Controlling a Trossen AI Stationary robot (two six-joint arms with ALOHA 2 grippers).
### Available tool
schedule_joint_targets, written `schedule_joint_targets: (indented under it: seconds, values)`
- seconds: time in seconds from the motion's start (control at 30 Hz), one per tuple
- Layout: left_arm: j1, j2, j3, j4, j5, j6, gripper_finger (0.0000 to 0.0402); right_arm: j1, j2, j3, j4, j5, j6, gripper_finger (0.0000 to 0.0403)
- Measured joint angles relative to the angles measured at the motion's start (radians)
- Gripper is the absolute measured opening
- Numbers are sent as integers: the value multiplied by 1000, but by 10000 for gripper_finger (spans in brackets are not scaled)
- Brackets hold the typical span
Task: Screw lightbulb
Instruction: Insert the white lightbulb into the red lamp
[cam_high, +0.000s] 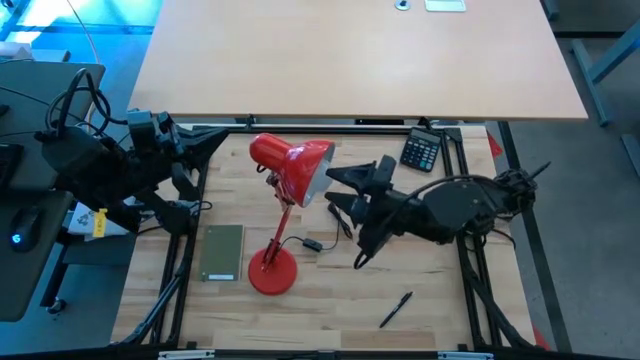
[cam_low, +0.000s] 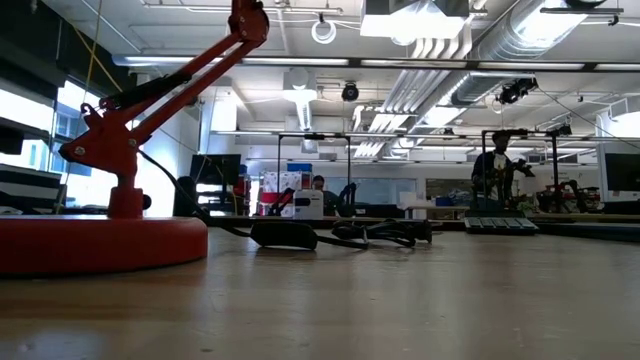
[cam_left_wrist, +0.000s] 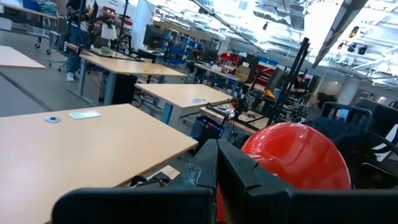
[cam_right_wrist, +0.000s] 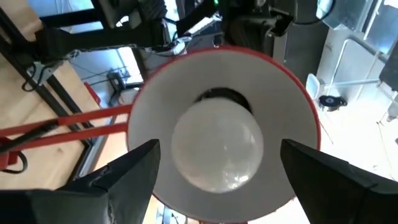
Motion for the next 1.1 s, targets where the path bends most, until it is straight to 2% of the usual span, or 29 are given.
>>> schedule_joint_targets:
  seconds: [0.43, 0.77, 1.1]
  values:
    - [0, -1, 0, -3, 2, 4, 0, -75, 35, -1, 23, -18, -53, 328]
    - [2, -1, 0, -23, -1, 32, 0, -80, 39, -1, 136, -74, -94, 328]
    - [2, -1, 0, -23, -2, 30, 0, -98, 39, -1, 63, -61, -35, 328]
